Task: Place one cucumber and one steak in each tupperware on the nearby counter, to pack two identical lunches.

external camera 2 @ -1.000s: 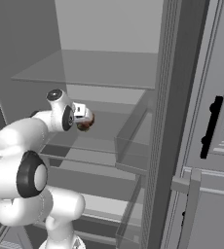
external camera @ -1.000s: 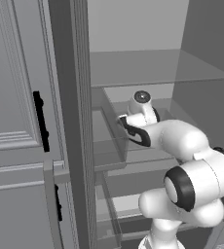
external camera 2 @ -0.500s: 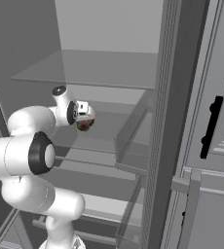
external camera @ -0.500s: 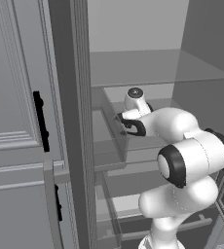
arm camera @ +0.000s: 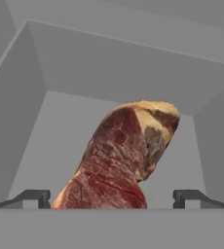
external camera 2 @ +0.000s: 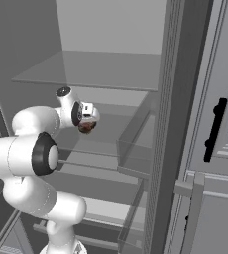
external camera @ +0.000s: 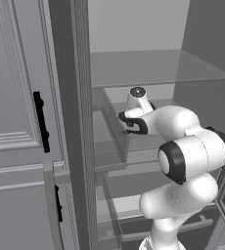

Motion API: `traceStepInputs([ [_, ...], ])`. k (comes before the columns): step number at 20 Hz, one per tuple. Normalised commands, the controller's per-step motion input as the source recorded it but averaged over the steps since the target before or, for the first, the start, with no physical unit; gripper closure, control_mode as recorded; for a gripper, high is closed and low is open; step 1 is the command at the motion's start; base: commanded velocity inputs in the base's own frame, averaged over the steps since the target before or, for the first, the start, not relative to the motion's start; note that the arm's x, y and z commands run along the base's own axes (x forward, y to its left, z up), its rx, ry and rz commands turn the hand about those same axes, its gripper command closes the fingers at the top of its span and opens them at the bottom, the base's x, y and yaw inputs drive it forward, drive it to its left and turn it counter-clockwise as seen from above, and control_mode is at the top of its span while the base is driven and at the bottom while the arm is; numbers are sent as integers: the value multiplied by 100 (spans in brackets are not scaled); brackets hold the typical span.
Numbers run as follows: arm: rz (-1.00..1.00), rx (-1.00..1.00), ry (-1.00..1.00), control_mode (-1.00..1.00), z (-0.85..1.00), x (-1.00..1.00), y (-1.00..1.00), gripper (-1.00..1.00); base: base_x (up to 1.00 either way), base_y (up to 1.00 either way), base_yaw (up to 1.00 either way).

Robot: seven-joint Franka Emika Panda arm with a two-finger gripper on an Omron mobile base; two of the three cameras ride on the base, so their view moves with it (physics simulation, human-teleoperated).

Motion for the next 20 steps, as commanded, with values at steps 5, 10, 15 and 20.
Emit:
traceStepInputs([
  [5, -4, 0, -3, -100, -9, 2, -1, -100, 0, 0, 0],
  [10, -9, 0, -3, -100, -9, 1, 0, -100, 0, 0, 0],
  [15, -20, 0, 0, -100, -48, -1, -11, -100, 0, 0, 0],
  [20, -14, 2, 0, -100, -4, -11, -13, -100, 0, 0, 0],
])
